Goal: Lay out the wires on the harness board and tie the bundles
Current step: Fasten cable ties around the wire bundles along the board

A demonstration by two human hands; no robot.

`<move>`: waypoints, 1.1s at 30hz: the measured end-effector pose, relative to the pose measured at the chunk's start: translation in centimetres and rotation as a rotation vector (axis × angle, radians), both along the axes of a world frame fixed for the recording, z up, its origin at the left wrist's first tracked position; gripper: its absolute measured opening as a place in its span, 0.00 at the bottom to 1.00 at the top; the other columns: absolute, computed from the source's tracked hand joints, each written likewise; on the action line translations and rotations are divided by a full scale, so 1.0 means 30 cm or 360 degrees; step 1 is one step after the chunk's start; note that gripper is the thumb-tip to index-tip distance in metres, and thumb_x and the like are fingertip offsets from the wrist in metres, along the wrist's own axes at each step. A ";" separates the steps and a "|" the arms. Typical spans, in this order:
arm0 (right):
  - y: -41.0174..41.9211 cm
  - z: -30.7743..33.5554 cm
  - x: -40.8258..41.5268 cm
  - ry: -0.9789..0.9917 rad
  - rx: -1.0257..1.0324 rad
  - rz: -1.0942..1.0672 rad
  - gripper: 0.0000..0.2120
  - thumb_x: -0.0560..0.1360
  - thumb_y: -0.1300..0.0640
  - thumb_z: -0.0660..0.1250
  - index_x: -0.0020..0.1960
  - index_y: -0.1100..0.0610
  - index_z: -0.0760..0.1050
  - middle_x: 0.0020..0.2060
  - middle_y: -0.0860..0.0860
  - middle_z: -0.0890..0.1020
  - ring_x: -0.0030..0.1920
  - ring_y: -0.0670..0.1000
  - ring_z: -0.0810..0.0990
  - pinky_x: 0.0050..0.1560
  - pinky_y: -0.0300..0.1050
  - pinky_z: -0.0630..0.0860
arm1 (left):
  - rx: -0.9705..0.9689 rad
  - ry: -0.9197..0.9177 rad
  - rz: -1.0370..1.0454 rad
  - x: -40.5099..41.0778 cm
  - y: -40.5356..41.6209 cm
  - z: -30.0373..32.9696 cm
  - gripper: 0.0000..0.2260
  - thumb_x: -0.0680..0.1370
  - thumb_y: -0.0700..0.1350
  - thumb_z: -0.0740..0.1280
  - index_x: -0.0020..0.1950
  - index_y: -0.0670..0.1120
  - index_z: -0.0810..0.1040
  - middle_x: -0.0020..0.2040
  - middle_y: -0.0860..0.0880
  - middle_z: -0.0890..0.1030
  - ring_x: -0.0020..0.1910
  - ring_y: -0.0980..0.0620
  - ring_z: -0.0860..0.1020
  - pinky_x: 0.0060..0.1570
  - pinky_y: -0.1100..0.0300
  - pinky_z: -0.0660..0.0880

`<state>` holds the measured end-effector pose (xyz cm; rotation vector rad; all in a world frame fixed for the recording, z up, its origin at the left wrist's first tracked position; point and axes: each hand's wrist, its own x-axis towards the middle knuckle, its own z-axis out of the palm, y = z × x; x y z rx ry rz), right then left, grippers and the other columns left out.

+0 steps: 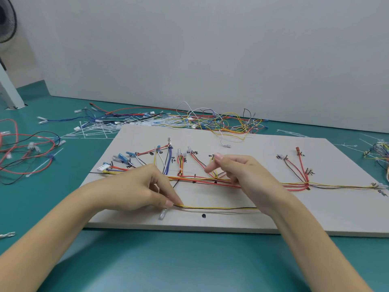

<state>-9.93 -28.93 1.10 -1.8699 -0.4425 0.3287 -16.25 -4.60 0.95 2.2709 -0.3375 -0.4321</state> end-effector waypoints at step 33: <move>0.034 -0.043 0.021 0.0199 0.0562 -0.0302 0.09 0.78 0.64 0.64 0.54 0.65 0.81 0.37 0.55 0.78 0.32 0.47 0.74 0.26 0.36 0.69 | -0.0142 -0.0058 0.0106 -0.030 -0.030 0.036 0.12 0.72 0.37 0.75 0.38 0.56 0.87 0.39 0.46 0.83 0.34 0.53 0.76 0.36 0.61 0.69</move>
